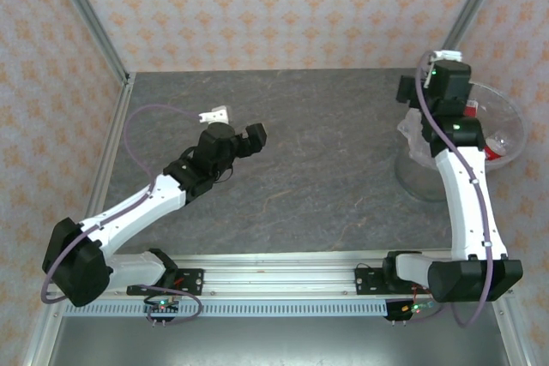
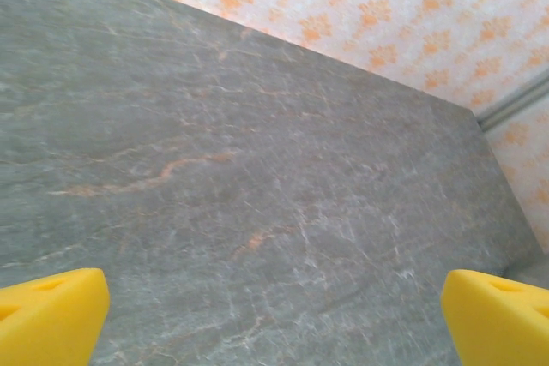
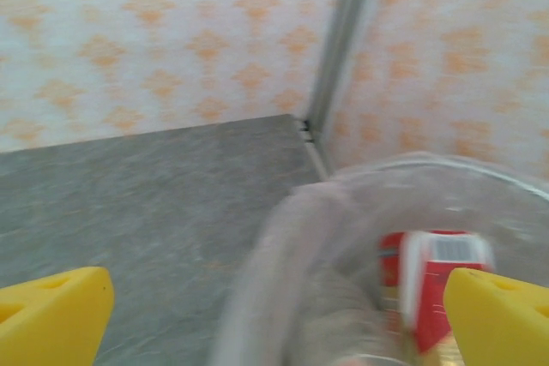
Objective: Put the plastic bottles in the bin
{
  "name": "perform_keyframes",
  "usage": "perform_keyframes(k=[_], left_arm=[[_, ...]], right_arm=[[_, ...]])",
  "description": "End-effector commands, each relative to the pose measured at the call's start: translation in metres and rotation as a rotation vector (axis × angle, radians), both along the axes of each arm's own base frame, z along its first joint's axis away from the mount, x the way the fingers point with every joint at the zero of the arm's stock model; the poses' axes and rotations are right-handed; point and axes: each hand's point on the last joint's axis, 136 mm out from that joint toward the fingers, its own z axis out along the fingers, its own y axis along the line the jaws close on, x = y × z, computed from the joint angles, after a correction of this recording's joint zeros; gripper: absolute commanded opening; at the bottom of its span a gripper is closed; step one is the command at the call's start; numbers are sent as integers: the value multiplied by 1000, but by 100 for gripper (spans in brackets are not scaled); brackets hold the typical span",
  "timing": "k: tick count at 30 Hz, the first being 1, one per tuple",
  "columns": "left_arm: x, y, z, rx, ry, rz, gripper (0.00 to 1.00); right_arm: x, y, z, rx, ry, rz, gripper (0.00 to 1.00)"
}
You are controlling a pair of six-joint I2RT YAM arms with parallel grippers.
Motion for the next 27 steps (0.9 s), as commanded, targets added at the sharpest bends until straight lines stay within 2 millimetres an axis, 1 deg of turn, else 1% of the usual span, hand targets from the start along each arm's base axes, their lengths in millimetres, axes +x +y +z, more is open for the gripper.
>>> perform_keyframes(k=[1,5,8,10,14,17,19,22,24,27], left_arm=[[-2,35,-2,46,-1,137,100],[-5,60,-5,78,1,229,100],[-9,81,-4,92,-18,302,100],[-12,95,0,121,-40,343,100],[-22,132,8,244,-59,461,100],[-35,169,15,381,-62,593,100],[-44,195,14,445,-43,686,100],[-54,227,4,493,-10,793,100],[-55,237,-4,525,-12,821,100],[-55,242,-15,572,1,834,100]], right_arm=[[10,33,16,69,-118,99,99],[21,65,7,122,-162,201,99],[26,87,-7,155,-156,285,99],[29,99,-17,186,-144,330,99],[32,122,-46,240,-74,416,99],[30,137,-75,276,-26,484,99],[28,141,-99,295,4,496,99],[27,137,-135,289,58,467,99],[28,130,-158,271,89,425,99],[30,113,-194,228,128,333,99]])
